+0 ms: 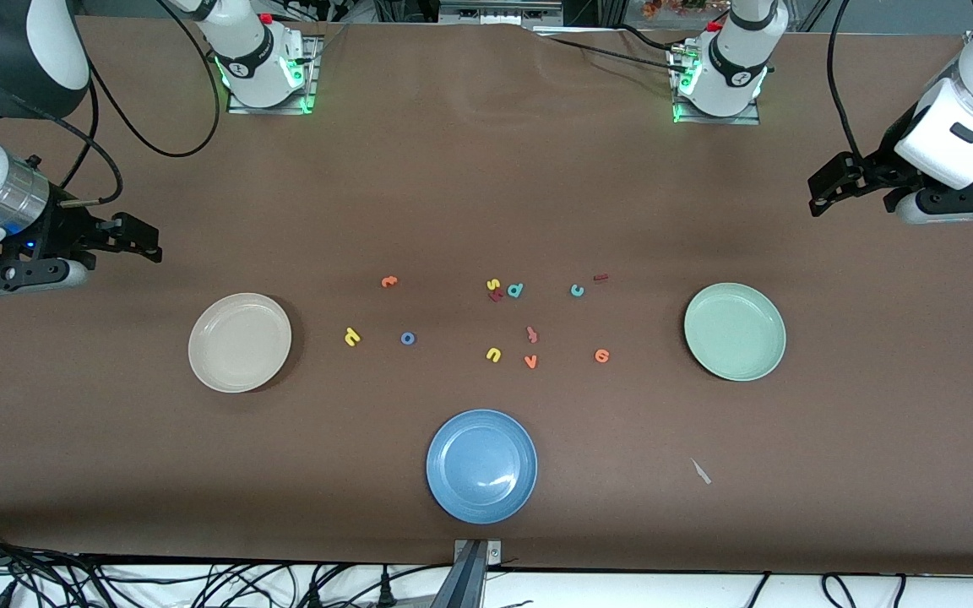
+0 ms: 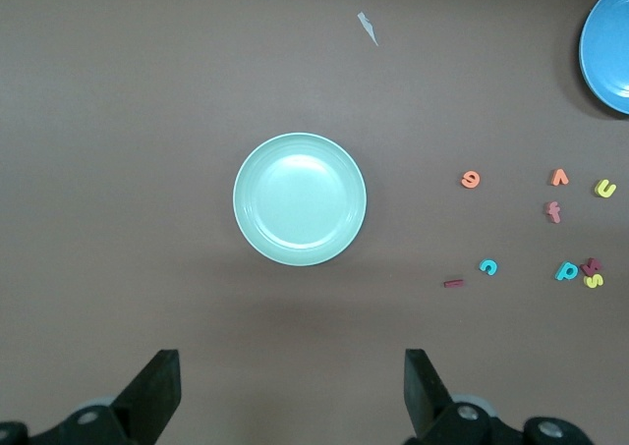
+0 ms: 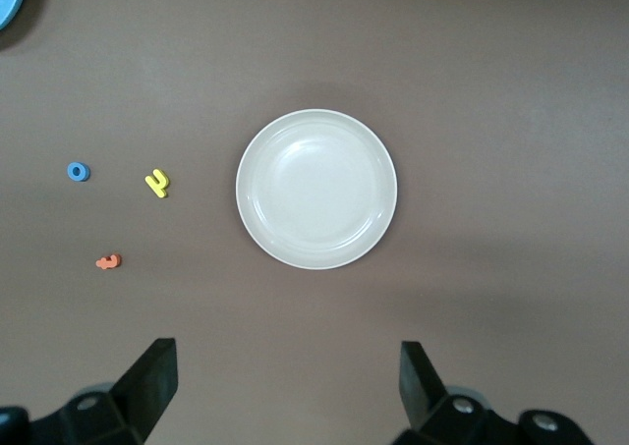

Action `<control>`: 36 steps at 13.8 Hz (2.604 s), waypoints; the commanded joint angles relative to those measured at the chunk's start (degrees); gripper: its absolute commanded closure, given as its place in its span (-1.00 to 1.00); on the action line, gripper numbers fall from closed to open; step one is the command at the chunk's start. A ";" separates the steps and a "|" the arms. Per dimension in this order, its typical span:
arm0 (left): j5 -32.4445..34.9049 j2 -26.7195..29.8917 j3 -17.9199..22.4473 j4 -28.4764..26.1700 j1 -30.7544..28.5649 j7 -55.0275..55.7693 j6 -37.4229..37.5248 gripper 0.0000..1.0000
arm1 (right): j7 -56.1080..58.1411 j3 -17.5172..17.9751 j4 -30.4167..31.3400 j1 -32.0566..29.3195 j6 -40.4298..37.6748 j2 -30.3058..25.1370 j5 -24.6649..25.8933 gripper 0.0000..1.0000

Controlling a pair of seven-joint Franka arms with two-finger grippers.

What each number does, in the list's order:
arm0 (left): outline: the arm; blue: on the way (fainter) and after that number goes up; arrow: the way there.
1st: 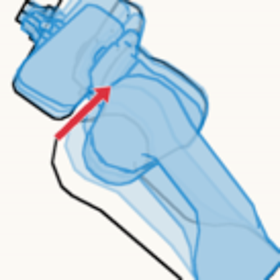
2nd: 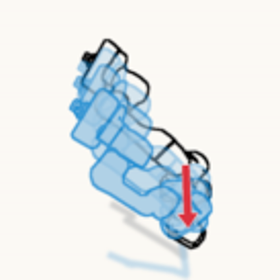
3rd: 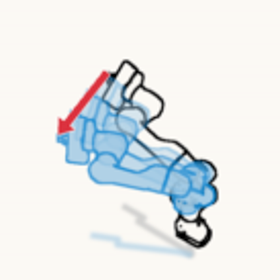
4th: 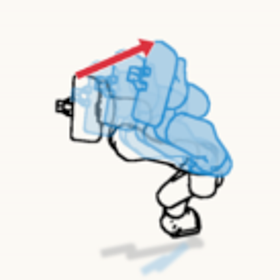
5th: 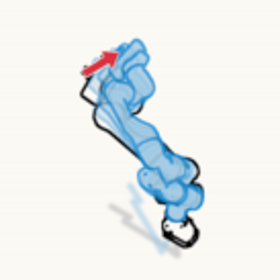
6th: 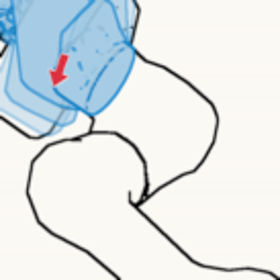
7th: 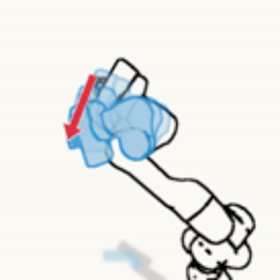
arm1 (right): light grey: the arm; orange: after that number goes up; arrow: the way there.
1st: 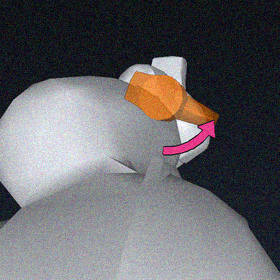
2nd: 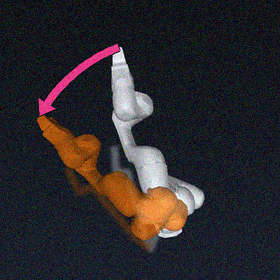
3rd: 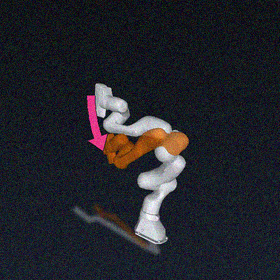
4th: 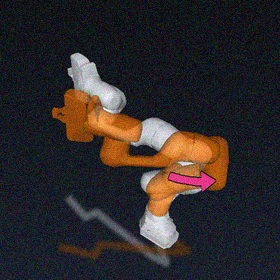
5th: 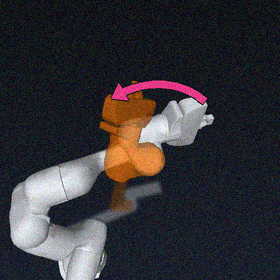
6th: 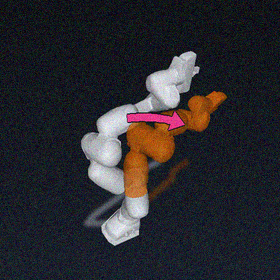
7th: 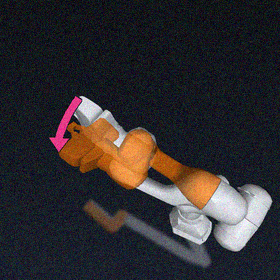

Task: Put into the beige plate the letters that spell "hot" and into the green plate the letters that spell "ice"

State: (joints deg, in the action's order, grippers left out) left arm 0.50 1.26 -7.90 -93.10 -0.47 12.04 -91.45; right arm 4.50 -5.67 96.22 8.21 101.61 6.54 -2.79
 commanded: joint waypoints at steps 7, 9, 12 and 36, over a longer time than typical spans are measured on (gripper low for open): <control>0.81 1.38 -0.45 -1.12 -0.40 -0.26 0.05 -1.00 | -0.19 0.22 -1.65 -0.39 -1.33 0.75 0.24 -1.00; 0.81 1.38 -0.45 -1.12 -0.40 -0.26 0.05 -1.00 | -0.19 0.22 -1.65 -0.39 -1.33 0.75 0.24 -1.00; 0.81 1.38 -0.45 -1.12 -0.40 -0.26 0.05 -1.00 | -0.19 0.22 -1.65 -0.39 -1.41 0.75 0.24 -1.00; -1.38 -3.62 -1.42 -0.34 2.84 -0.18 0.31 -1.00 | -0.72 0.22 -1.83 -0.30 -1.24 3.74 0.07 -1.00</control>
State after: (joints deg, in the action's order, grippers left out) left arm 0.00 0.12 -8.69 -94.22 0.88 12.04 -91.21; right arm 4.31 -5.65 96.19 8.24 101.63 9.15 -2.79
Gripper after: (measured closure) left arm 0.000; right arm 0.000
